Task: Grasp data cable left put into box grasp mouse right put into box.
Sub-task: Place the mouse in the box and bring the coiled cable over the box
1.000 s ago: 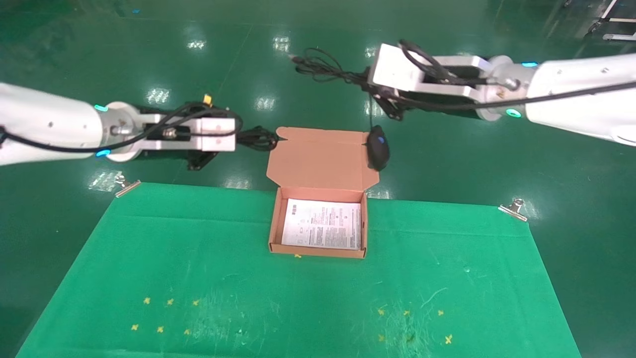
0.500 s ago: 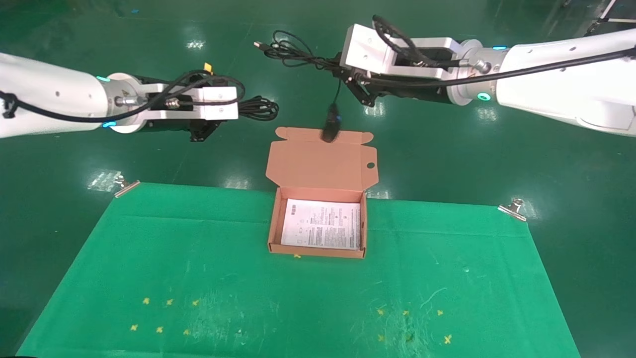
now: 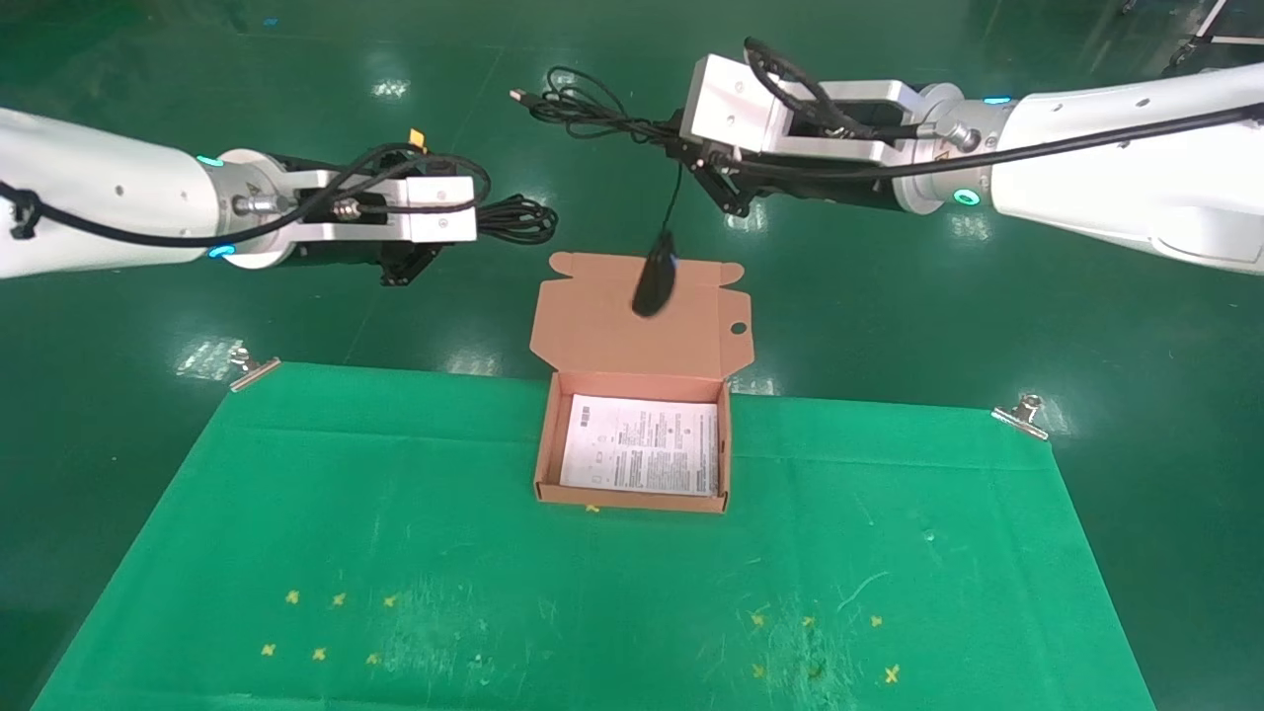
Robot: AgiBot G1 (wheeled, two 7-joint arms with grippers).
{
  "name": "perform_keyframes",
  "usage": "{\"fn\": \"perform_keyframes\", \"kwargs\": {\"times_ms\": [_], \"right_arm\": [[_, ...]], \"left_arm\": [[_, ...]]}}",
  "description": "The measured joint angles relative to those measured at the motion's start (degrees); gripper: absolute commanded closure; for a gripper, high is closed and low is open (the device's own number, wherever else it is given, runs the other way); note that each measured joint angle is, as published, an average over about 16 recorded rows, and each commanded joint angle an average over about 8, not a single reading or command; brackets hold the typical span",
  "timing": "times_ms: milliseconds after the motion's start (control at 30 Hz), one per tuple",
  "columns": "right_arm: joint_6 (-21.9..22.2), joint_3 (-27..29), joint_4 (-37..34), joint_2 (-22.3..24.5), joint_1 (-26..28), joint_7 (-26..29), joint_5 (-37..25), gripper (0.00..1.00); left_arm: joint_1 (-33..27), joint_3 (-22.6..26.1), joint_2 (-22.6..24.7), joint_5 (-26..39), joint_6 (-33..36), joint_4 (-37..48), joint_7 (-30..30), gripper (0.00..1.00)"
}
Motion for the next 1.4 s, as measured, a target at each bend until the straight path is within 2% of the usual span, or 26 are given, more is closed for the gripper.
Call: {"fn": "perform_keyframes", "kwargs": {"times_ms": [233, 433, 733, 1033, 1400], "right_arm": [[0.1, -0.2, 0.1, -0.2, -0.2, 0.0, -0.2, 1.00], [0.6, -0.5, 0.0, -0.7, -0.8, -0.2, -0.6, 1.00], [1.6, -1.4, -0.8, -2.8, -2.5, -0.7, -1.4, 1.00], [3.3, -2.7, -4.2, -6.0, -4.5, -2.3, -2.0, 1.00], [5.3, -5.8, -8.5, -8.6, -7.2, -5.2, -0.1, 1.00]], "left_arm": [[0.6, -0.2, -0.3, 0.1, -0.3, -0.3, -0.8, 1.00], [2.0, -0.3, -0.5, 2.7, -1.6, -1.1, -4.0, 1.00], [5.9, 0.1, -0.3, 14.1, -1.9, -5.0, -15.7, 1.00], [9.9, 0.7, -0.5, 26.4, 3.0, -11.5, -27.6, 1.00], [13.5, 1.2, -1.5, 30.4, 10.3, -16.8, -34.0, 1.00]]}}
